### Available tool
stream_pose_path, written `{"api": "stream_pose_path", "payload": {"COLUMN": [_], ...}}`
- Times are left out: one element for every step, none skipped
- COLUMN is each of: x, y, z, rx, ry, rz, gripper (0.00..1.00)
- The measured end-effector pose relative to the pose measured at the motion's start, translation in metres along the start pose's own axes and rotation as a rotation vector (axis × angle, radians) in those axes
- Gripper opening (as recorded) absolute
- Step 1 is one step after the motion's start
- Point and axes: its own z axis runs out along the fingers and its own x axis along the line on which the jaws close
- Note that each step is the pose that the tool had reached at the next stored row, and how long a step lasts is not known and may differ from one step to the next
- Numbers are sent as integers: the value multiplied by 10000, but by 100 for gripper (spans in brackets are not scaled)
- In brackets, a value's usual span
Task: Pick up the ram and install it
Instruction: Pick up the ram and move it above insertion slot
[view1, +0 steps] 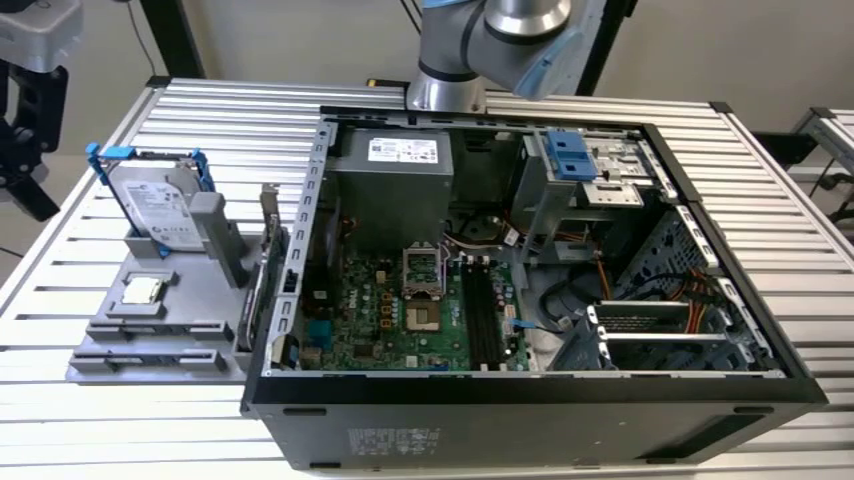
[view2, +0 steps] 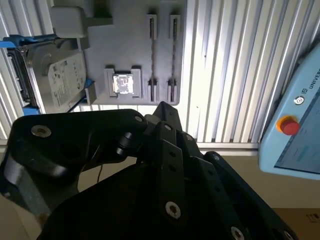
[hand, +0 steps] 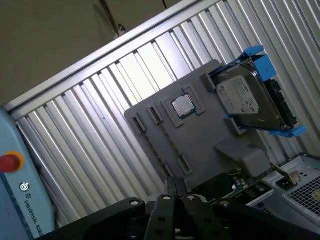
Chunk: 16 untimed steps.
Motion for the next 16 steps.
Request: {"api": "stream_pose_path", "payload": {"x": [-5,-8,-10,-11,-14,-16,-17,-19,-20,-20,-21,-21,-22,-22,-22,-22], "y": [3,5,5,6,8,9,10,11,12,12,13,13,13,14,14,14], "z": [0,1,1,1,1,2,1,0,1,1,2,1,1,1,1,1], "rx": [12,22,25,29,35,34,28,23,18,13,8,3,-2,-7,-12,-16], "ry": [23,38,45,52,67,74,75,77,76,75,75,75,75,75,75,74], "rz": [-14,-29,-58,-88,-136,-327,-464,-603,-744,-883,-1022,-1160,-1289,-1418,-1545,-1639], "gripper": [0,0,0,0,0,0,0,0,0,0,0,0,0,0,0,0]}}
